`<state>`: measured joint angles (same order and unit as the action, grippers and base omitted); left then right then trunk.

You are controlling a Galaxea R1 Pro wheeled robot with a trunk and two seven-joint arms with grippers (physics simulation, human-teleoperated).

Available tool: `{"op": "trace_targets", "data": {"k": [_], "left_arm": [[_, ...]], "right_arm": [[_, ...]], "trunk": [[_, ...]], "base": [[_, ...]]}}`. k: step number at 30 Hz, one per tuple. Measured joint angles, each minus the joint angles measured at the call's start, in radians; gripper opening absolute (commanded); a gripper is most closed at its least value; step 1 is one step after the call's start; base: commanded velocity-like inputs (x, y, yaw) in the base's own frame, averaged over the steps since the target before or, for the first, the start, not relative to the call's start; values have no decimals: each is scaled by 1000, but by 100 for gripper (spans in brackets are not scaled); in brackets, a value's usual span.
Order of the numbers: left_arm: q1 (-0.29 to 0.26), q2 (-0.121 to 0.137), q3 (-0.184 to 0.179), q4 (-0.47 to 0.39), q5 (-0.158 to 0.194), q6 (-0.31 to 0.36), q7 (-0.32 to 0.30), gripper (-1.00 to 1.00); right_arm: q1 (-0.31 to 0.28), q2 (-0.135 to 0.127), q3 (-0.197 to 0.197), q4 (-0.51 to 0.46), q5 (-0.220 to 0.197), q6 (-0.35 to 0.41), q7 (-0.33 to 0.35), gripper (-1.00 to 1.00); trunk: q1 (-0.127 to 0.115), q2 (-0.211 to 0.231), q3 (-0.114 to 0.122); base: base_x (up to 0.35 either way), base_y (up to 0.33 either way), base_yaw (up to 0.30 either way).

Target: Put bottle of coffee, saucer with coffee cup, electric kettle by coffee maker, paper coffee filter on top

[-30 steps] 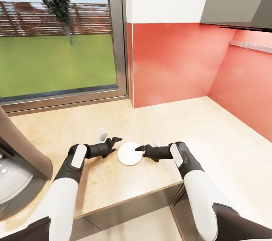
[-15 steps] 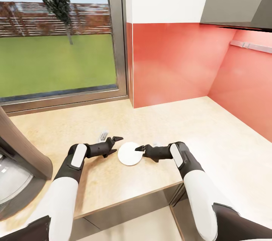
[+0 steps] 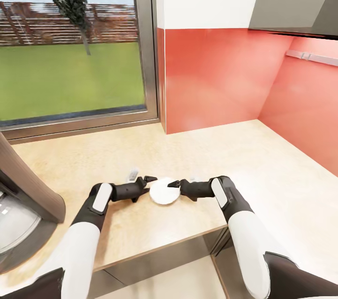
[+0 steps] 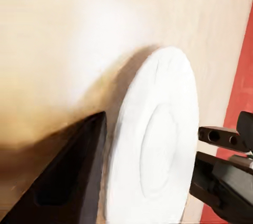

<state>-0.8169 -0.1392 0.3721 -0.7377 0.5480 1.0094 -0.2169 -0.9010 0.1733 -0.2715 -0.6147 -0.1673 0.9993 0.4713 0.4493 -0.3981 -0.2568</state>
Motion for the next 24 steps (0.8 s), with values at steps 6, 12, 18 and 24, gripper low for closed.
{"op": "trace_targets", "data": {"k": [6,12,18,24], "left_arm": [[0,4,-28,7,10,0,-49,100],[1,9,-30,8,17,0,-72,100],[0,10,-30,8,17,1,-72,100],[0,10,-30,8,16,1,-72,100]], "right_arm": [[0,0,0,0,-1,0,0,100],[0,0,0,0,-1,0,0,100],[0,0,0,0,-1,0,0,100],[0,0,0,0,-2,1,0,-100]], "trunk": [[0,0,0],[0,0,0],[0,0,0],[0,0,0]], "base": [[0,0,0],[0,0,0],[0,0,0],[0,0,0]]}}
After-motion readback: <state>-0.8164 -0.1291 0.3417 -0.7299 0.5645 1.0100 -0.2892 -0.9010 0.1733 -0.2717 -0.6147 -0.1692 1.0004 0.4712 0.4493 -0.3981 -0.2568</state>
